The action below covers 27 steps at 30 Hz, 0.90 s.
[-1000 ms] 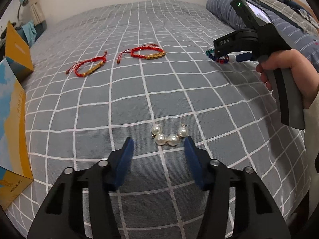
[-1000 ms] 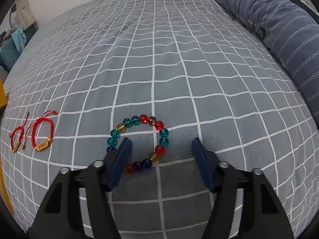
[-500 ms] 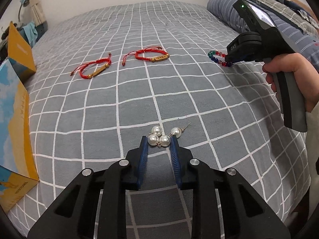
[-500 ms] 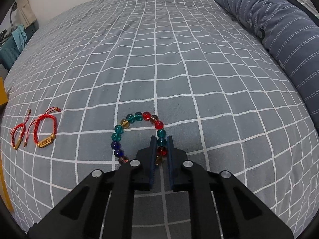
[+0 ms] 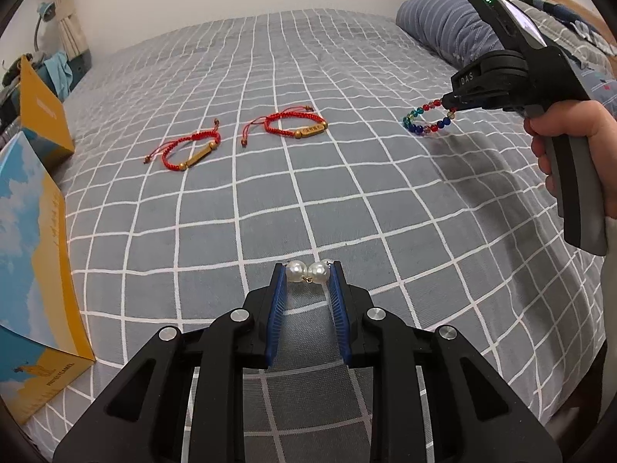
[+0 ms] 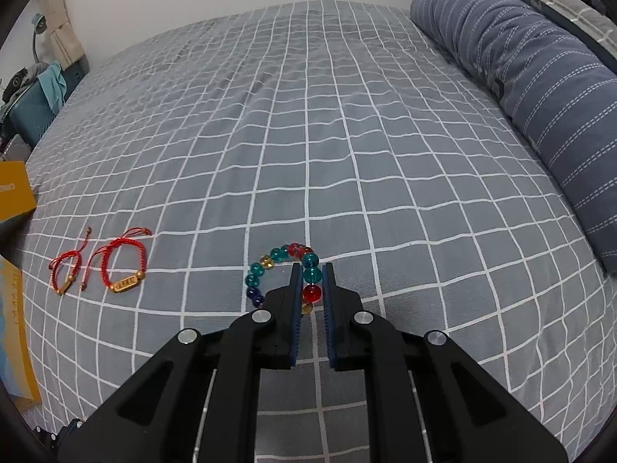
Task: Organize jewelry
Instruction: 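Lift the pearls and multicolour bracelet and carry both over the white box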
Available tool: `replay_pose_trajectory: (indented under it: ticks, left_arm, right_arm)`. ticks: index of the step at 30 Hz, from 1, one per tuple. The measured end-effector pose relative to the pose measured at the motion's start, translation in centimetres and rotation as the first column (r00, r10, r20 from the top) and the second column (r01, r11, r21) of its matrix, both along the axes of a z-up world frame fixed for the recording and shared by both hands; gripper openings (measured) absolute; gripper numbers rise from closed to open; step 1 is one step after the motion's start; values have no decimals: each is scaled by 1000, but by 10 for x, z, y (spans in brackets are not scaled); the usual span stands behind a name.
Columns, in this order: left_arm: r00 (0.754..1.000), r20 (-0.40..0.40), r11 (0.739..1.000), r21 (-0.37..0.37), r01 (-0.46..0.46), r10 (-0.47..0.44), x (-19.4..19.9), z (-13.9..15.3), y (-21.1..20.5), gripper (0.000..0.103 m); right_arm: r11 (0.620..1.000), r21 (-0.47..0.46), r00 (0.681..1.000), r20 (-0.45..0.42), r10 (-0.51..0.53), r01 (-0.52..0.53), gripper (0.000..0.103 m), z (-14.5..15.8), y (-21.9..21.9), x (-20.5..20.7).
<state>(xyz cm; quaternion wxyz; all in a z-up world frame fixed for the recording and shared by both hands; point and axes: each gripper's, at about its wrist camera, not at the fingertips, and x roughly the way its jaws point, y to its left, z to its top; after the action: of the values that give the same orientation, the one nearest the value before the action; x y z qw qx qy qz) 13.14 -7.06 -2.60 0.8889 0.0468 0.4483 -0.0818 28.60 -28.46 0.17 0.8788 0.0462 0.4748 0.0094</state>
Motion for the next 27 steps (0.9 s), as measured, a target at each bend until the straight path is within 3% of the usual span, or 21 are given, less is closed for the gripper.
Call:
replay_pose_trajectory:
  ticks: [27]
  left_arm:
    - [999, 44, 999, -26, -29, 30, 22, 44, 31, 23]
  right_arm:
    - [999, -16, 994, 90, 53, -52, 9, 44, 6, -36]
